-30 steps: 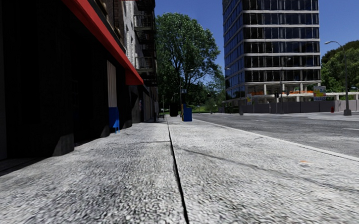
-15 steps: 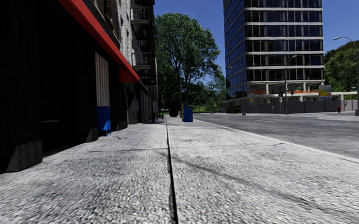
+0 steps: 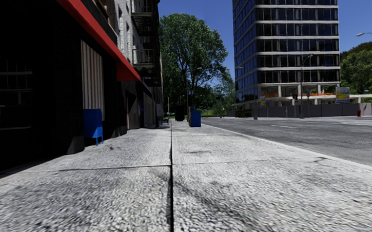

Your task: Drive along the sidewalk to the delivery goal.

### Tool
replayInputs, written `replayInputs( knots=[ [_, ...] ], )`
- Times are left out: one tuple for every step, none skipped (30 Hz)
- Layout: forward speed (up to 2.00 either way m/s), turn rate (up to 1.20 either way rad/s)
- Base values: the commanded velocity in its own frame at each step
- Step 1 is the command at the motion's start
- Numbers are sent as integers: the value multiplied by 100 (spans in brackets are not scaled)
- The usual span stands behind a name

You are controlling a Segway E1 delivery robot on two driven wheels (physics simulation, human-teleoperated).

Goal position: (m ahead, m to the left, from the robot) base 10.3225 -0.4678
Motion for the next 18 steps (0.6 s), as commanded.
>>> replayInputs(
  knots=[
    [200, 0],
    [200, 0],
    [200, 0],
    [200, 0],
    [200, 0],
    [200, 0],
    [200, 0],
    [200, 0],
    [200, 0],
    [200, 0],
    [200, 0],
    [200, 0],
    [200, 0],
    [200, 0],
    [200, 0],
    [200, 0],
    [200, 0],
    [200, 0]
  ],
)
